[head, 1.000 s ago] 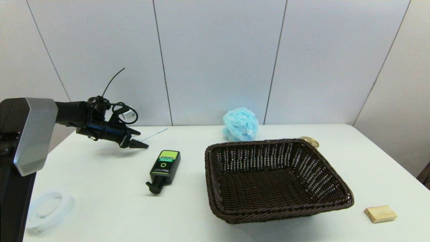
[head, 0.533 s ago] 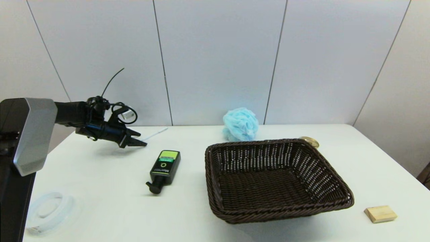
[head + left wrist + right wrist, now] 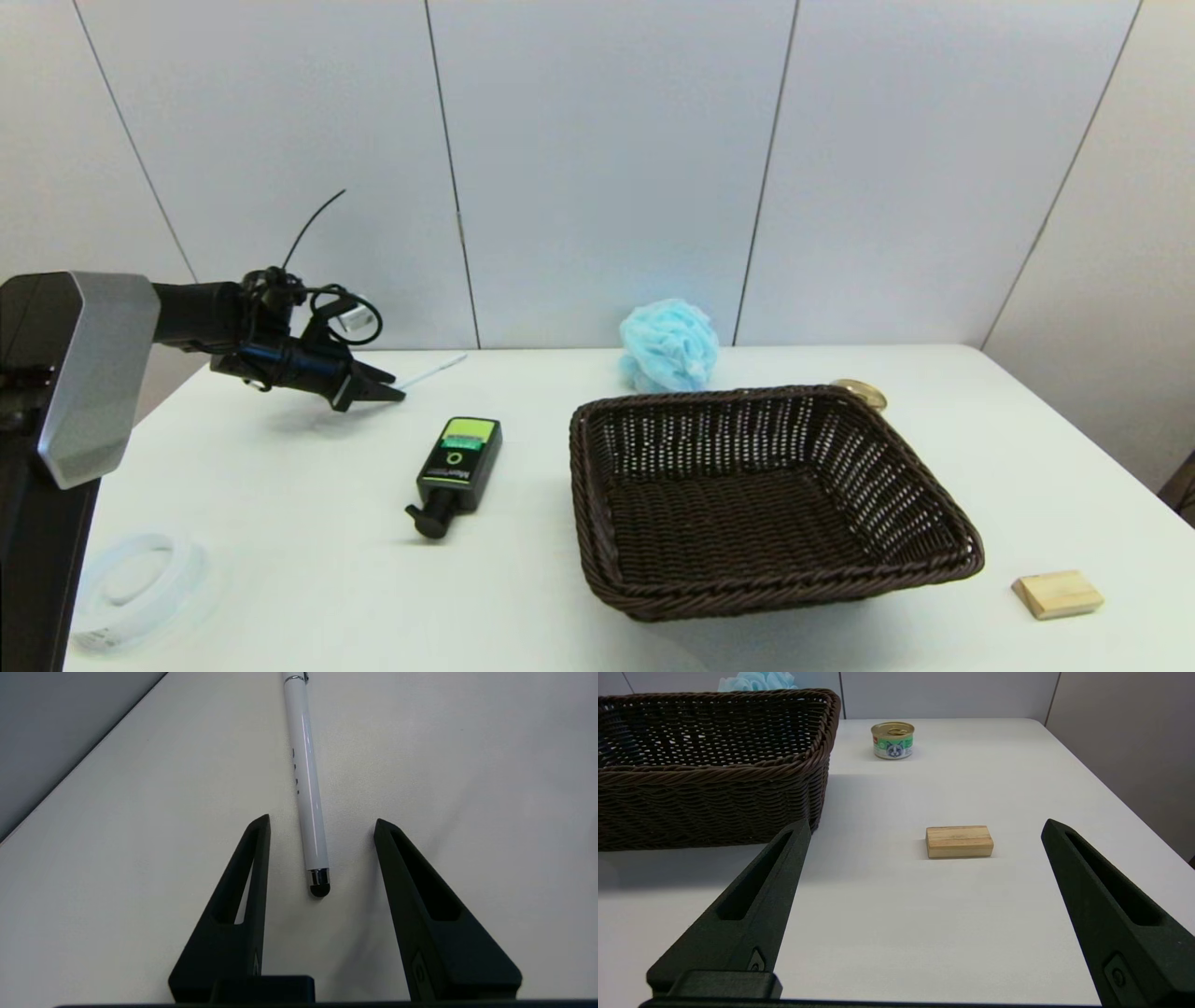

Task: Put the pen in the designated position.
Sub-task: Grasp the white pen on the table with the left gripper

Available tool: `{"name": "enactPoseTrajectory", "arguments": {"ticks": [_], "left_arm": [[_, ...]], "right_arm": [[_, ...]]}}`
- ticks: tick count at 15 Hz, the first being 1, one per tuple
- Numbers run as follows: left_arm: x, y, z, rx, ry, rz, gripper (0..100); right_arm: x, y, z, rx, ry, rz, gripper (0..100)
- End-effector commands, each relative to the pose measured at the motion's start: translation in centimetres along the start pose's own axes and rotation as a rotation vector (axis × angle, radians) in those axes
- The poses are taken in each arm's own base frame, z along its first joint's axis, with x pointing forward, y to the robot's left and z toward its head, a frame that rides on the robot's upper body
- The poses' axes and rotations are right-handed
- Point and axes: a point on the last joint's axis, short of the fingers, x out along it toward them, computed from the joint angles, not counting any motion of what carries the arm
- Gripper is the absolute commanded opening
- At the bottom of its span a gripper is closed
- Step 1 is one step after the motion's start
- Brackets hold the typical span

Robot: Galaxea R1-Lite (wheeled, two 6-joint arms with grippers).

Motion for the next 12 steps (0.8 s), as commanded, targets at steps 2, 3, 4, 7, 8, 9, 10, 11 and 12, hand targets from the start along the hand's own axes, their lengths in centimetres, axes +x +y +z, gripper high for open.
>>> {"name": "enactPoseTrajectory", "arguments": {"ticks": [2, 3, 4, 7, 8, 9, 10, 11, 12], "left_arm": [[-0.37, -0.03, 0.20, 0.009, -0.006, 0.003, 0], [-0.47, -0.06, 0.30, 0.011, -0.007, 0.005, 0], [-0.58, -0.08, 0.40, 0.013, -0.009, 0.006, 0], [-0.69, -0.11, 0.50, 0.015, -0.010, 0.008, 0], [-0.74, -0.12, 0.55, 0.014, -0.011, 0.009, 0], [-0.85, -0.14, 0.64, 0.016, -0.013, 0.011, 0], [-0.85, -0.14, 0.64, 0.016, -0.013, 0.011, 0], [-0.90, -0.17, 0.68, 0.016, -0.013, 0.011, 0], [-0.85, -0.21, 0.72, 0.017, -0.013, 0.010, 0]], "right_arm": [[0.02, 0.00, -0.05, 0.000, 0.003, -0.001, 100], [0.02, 0.00, -0.03, 0.000, 0.002, 0.000, 100], [0.02, 0.00, -0.05, 0.000, 0.003, -0.001, 100], [0.02, 0.00, -0.03, 0.000, 0.002, -0.001, 100], [0.02, 0.00, -0.03, 0.000, 0.002, 0.000, 100], [0.02, 0.00, -0.05, 0.000, 0.003, -0.001, 100], [0.02, 0.00, -0.03, 0.000, 0.002, 0.000, 100], [0.02, 0.00, -0.03, 0.000, 0.002, -0.001, 100], [0.02, 0.00, -0.05, 0.000, 0.003, -0.001, 100]]}}
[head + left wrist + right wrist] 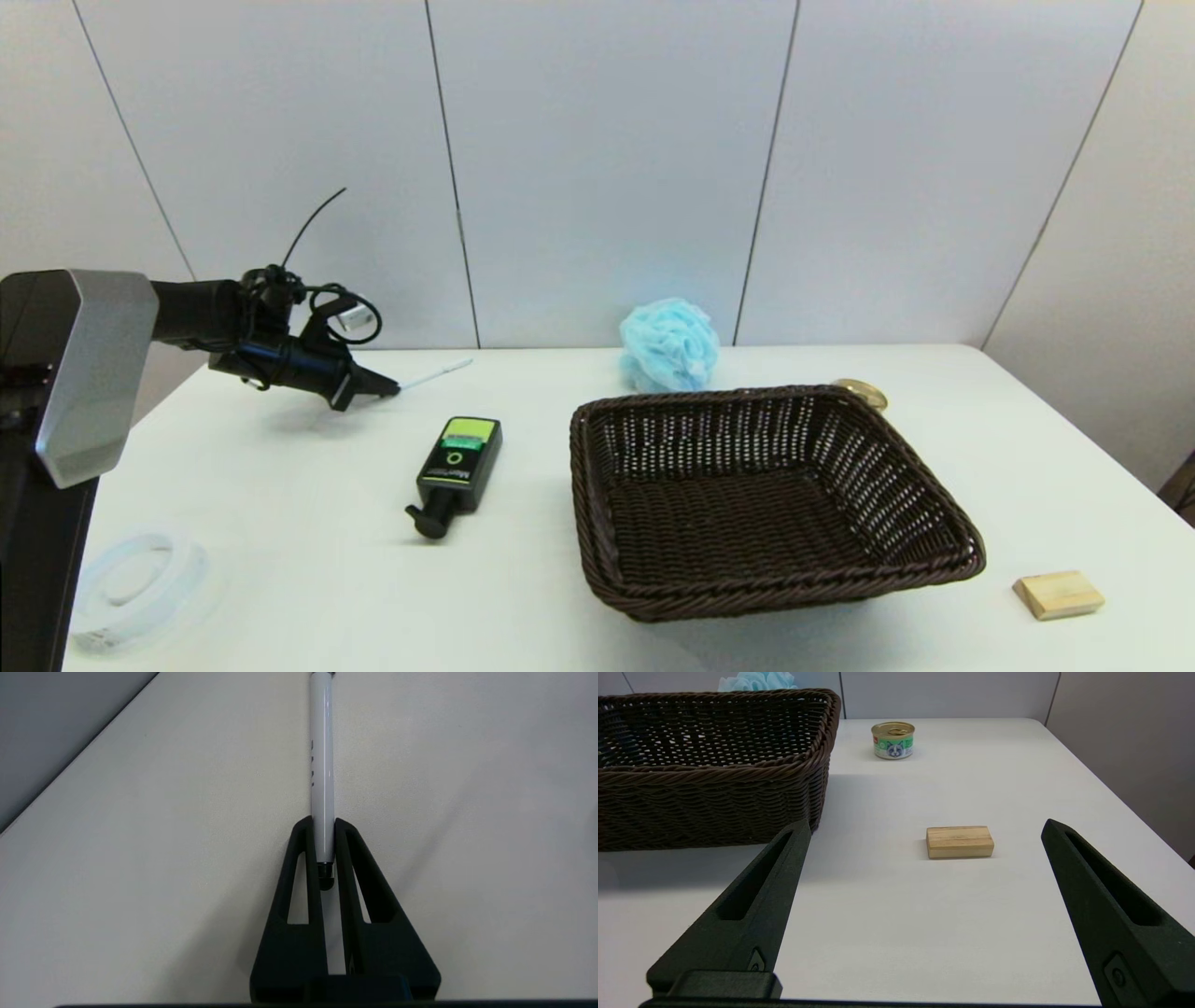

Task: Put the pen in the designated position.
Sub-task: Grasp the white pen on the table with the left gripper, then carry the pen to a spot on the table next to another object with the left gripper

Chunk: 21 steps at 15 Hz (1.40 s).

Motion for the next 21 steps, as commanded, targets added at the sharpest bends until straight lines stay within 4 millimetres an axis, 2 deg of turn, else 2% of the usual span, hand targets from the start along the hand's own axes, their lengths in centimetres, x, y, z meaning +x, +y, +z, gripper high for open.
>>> {"name": "enactPoseTrajectory", "arguments": {"ticks": [1, 4, 10, 16, 21], "left_arm": [[-0.3, 0.0, 0.2, 0.011, -0.007, 0.002, 0], [-0.6, -0.2, 0.6, 0.017, -0.011, 0.006, 0], [-2.7, -0.8, 2.4, 0.050, -0.042, 0.038, 0], [-5.7, -1.8, 4.8, 0.089, -0.083, 0.085, 0], [-9.7, -4.8, 7.2, 0.103, -0.102, 0.078, 0]], "right_arm": [[0.0, 0.0, 0.0, 0.000, 0.001, 0.001, 100], [0.0, 0.0, 0.0, 0.000, 0.001, 0.000, 100], [0.0, 0.0, 0.0, 0.000, 0.003, 0.001, 100], [0.0, 0.0, 0.0, 0.000, 0.003, 0.001, 100], [0.0, 0.0, 0.0, 0.000, 0.001, 0.001, 100]]}}
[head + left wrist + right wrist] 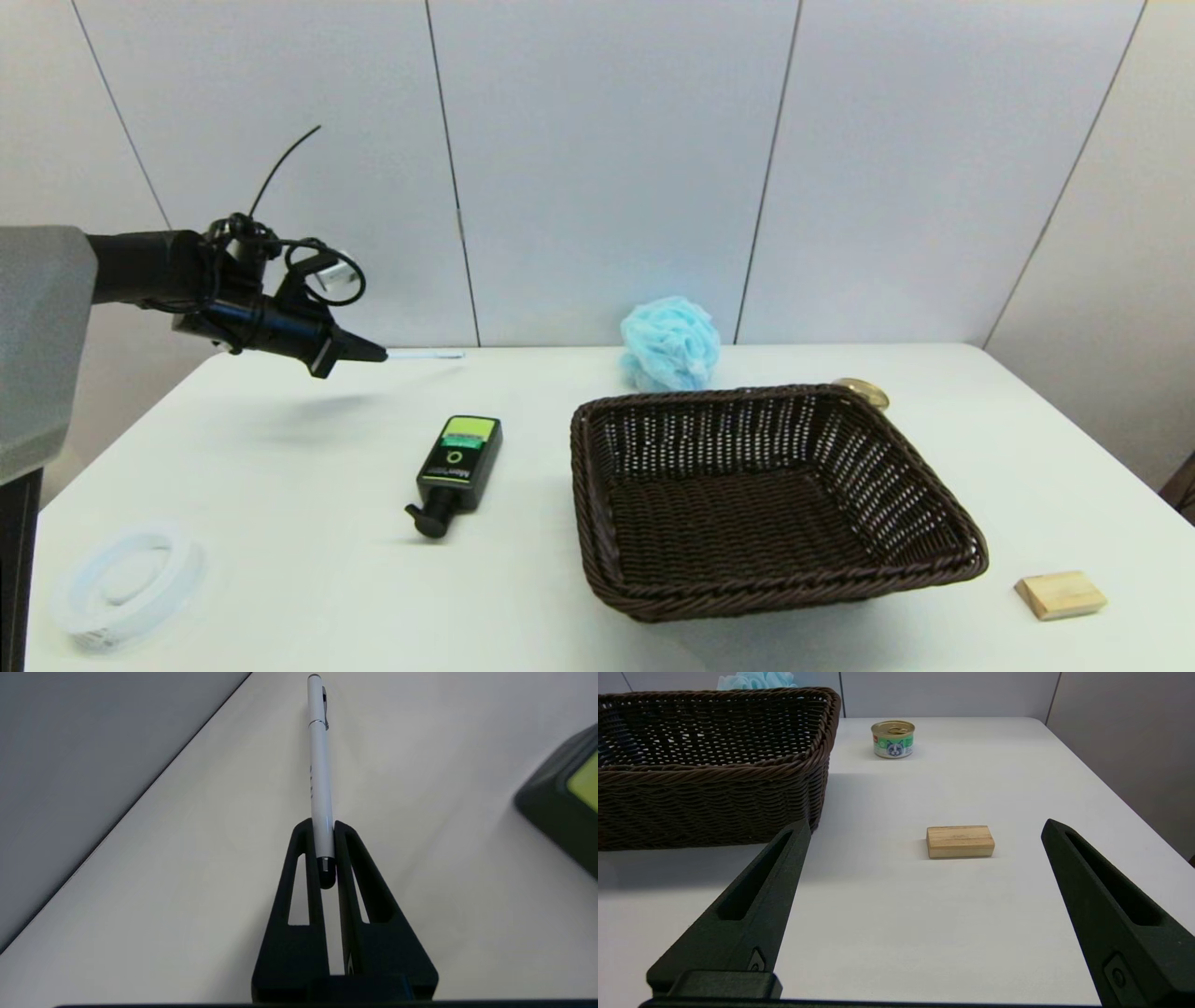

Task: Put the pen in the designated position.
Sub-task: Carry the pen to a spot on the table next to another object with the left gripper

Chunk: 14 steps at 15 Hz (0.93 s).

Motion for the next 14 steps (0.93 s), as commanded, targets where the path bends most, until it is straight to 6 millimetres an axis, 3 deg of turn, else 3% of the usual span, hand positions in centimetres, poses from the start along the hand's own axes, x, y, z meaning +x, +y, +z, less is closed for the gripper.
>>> {"name": "enactPoseTrajectory", "arguments": {"ticks": [1, 5, 10, 14], "left_arm": [[-4.1, -2.7, 3.3, 0.041, -0.032, 0.011, 0], [-7.0, -5.3, 5.8, 0.015, -0.070, 0.032, 0], [-10.1, -12.8, 8.3, -0.071, -0.084, -0.018, 0], [-12.6, -18.3, 10.4, -0.144, -0.106, 0.040, 0]], "right_arm": [[0.0, 0.0, 0.0, 0.000, 0.001, 0.000, 100], [0.0, 0.0, 0.0, 0.000, 0.001, 0.001, 100], [0.0, 0.0, 0.0, 0.000, 0.001, 0.001, 100], [0.0, 0.0, 0.0, 0.000, 0.001, 0.000, 100]]}}
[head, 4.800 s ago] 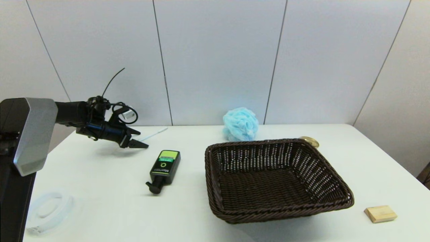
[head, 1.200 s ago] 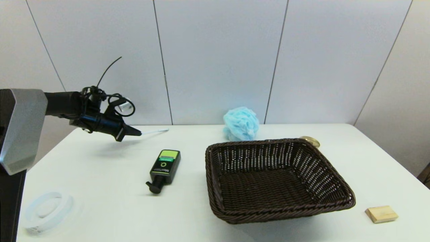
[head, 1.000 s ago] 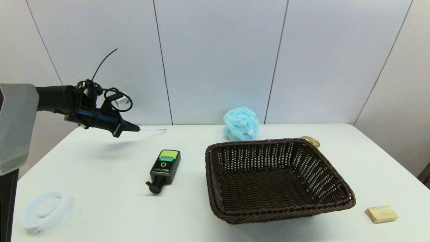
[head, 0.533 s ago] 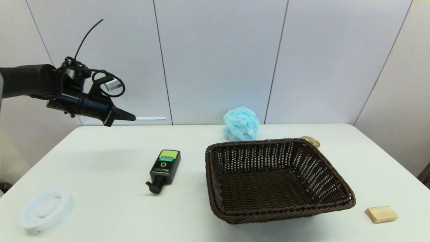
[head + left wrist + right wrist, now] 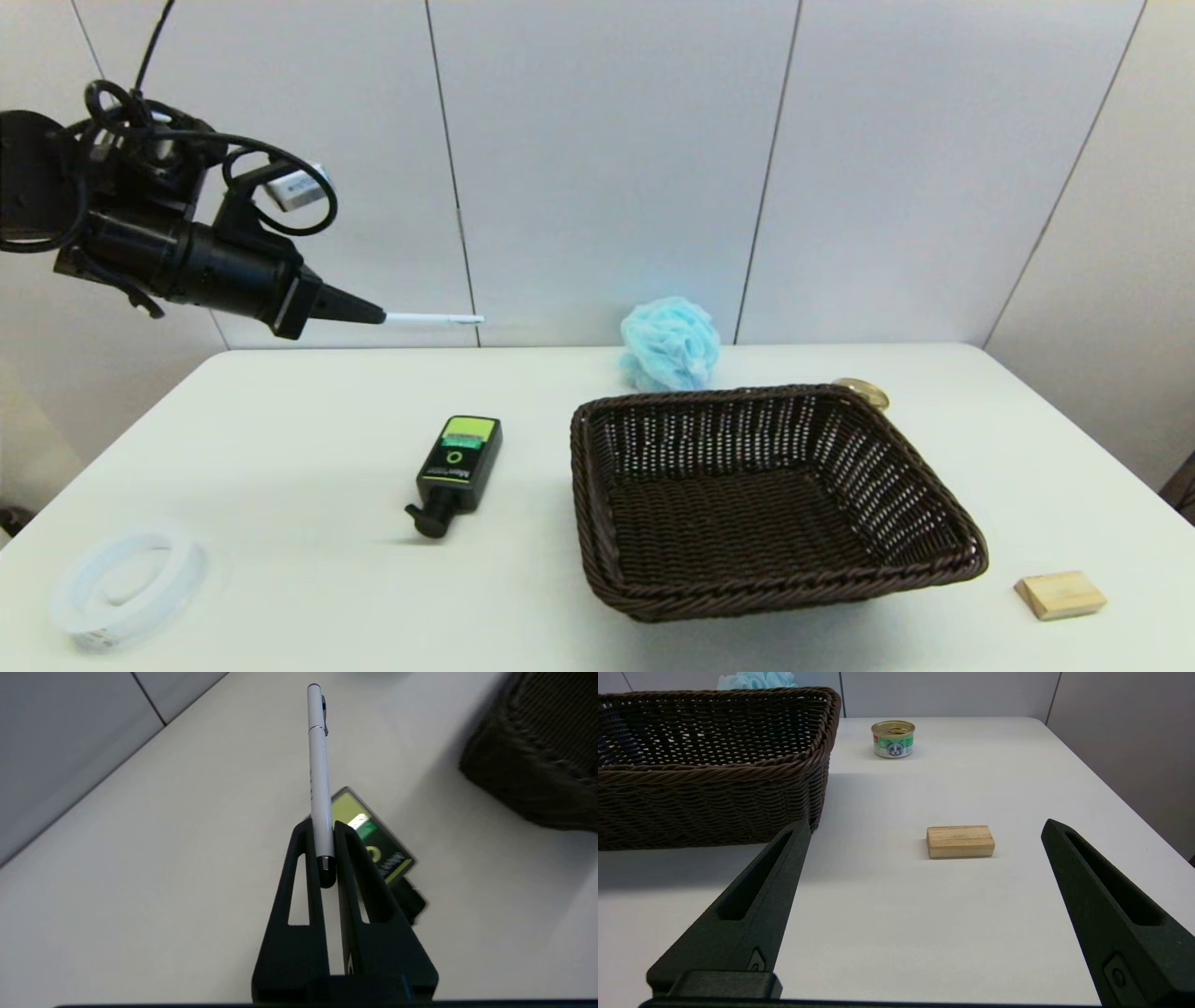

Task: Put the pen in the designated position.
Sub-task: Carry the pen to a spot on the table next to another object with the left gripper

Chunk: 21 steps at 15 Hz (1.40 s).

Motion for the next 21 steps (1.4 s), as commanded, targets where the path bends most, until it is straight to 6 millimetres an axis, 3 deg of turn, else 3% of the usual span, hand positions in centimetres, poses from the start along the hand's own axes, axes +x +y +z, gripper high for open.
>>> {"name": "enactPoseTrajectory", "arguments": {"ticks": [1, 5, 9, 12, 17, 21], "left_arm": [[-3.8, -7.0, 1.9, -0.063, -0.064, 0.077, 0], [-5.4, -11.2, 1.5, -0.201, -0.101, 0.214, 0], [-6.4, -15.1, -0.3, -0.327, -0.097, 0.365, 0], [-7.0, -17.6, -2.3, -0.389, -0.091, 0.381, 0], [-6.7, -19.1, -4.2, -0.440, -0.063, 0.372, 0], [-6.0, -19.0, -4.1, -0.435, -0.080, 0.363, 0]], "right_arm": [[0.0, 0.0, 0.0, 0.000, 0.001, -0.001, 100], [0.0, 0.0, 0.0, 0.000, 0.003, -0.001, 100], [0.0, 0.0, 0.0, 0.000, 0.003, -0.001, 100], [0.0, 0.0, 0.0, 0.000, 0.003, 0.001, 100], [0.0, 0.0, 0.0, 0.000, 0.003, -0.001, 100], [0.0, 0.0, 0.0, 0.000, 0.003, -0.001, 100]]}}
